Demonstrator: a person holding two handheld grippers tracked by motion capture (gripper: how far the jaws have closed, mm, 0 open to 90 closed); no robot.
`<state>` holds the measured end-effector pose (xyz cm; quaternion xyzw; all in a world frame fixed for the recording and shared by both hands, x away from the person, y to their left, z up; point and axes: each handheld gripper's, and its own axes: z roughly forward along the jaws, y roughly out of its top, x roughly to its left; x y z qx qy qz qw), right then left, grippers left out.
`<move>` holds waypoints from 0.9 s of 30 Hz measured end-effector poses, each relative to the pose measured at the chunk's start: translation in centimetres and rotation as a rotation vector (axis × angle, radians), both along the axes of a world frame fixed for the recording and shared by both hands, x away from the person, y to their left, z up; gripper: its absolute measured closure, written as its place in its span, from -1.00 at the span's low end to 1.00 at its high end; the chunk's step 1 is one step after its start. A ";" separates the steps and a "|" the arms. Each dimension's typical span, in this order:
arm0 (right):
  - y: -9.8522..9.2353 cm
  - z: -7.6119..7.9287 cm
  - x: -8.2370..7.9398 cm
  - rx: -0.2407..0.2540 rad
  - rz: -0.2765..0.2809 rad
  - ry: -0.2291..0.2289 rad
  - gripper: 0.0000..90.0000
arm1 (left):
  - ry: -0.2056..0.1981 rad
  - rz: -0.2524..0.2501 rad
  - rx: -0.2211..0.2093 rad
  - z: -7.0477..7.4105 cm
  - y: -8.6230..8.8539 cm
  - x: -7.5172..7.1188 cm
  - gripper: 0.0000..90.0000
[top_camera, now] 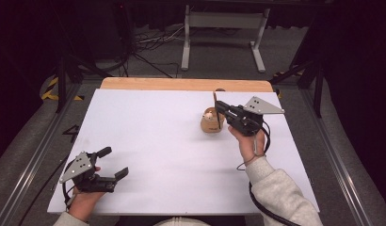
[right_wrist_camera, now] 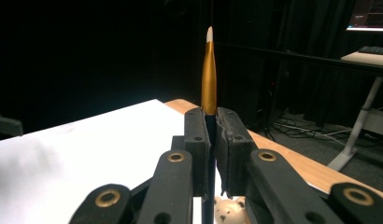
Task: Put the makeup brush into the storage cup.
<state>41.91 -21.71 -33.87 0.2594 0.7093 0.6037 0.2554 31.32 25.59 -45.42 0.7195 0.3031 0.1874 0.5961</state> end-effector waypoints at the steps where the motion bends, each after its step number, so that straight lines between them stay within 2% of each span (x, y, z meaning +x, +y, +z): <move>1: 0.0 0.0 0.1 0.002 -0.005 0.000 0.86 | -0.003 -0.003 0.005 0.0 0.0 0.0 -0.99; 19: 0.1 0.5 3.3 0.007 -0.076 -0.009 0.86 | -0.004 -0.002 0.015 -0.1 -0.1 0.1 -0.99; 27: 0.4 0.3 4.5 0.004 -0.083 -0.021 0.86 | -0.008 -0.005 0.017 0.0 -0.1 0.1 -0.99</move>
